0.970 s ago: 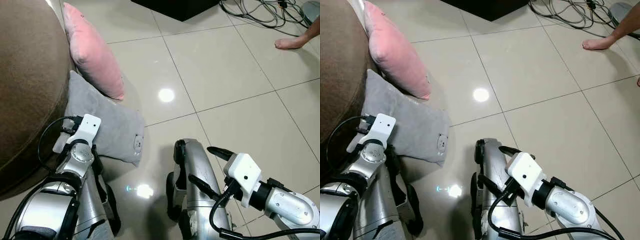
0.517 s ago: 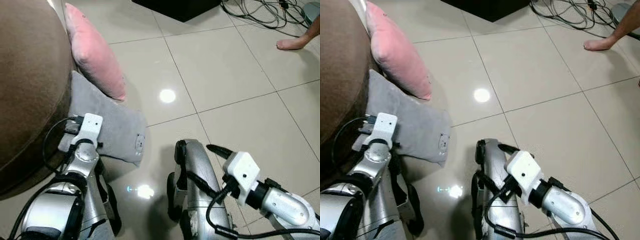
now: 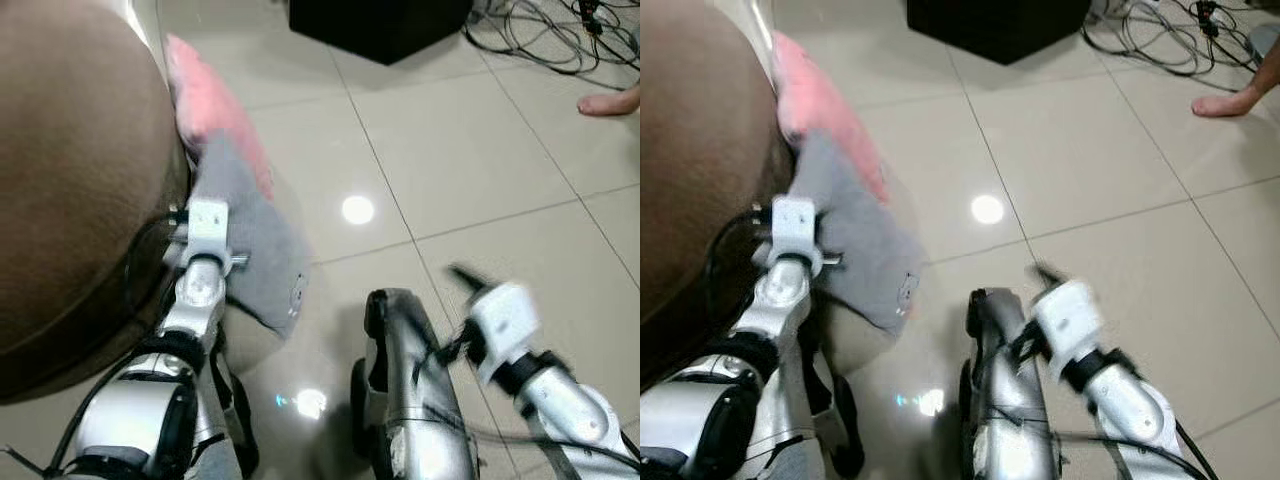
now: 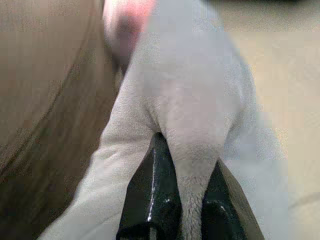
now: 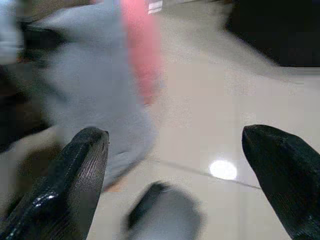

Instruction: Move the pillow to the sofa from floor

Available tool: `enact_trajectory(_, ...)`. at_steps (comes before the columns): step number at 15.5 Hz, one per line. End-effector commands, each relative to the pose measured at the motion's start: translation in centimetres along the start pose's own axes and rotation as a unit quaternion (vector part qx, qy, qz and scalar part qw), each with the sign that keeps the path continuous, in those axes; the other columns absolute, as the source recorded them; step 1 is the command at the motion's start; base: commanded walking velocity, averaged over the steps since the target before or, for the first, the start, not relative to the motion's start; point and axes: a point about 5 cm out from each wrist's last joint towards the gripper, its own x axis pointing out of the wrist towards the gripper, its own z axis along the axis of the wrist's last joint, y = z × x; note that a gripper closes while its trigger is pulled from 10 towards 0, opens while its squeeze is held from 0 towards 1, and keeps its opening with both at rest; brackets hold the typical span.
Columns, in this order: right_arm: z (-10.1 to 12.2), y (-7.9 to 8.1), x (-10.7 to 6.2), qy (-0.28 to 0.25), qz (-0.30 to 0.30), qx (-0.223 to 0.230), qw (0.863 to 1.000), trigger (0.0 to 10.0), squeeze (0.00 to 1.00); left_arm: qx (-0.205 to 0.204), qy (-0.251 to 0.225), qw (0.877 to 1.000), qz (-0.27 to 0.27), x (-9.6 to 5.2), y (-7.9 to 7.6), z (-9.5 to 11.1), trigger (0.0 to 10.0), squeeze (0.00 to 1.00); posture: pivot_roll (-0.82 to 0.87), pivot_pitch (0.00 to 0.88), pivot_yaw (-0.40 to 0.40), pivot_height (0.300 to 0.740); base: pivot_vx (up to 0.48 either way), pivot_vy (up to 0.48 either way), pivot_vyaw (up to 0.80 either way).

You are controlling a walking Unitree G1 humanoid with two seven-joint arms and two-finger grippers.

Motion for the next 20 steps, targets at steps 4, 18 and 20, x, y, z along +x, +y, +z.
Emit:
enact_trajectory(4,0.5,-2.1,0.6,-0.012,-0.124,0.030,0.992,10.0,0.00,-0.113,-0.194,0.967,-0.124,-0.7,-2.2,8.8,0.0,0.00,0.00,0.053,-0.070,0.480,0.000,0.000,0.00)
enact_trajectory(18,2.5,-3.2,2.8,-0.042,-0.201,0.064,0.977,10.0,0.00,-0.032,-0.141,0.973,-0.177,-5.3,-2.1,8.7,10.0,0.00,0.04,0.009,-0.115,0.615,0.000,0.000,0.00)
enact_trajectory(20,2.2,-3.1,3.1,-0.035,-0.196,0.069,0.978,10.0,0.00,-0.030,-0.131,0.978,-0.161,-5.5,-2.6,7.9,10.0,0.00,0.04,0.012,-0.118,0.635,0.000,0.000,0.00)
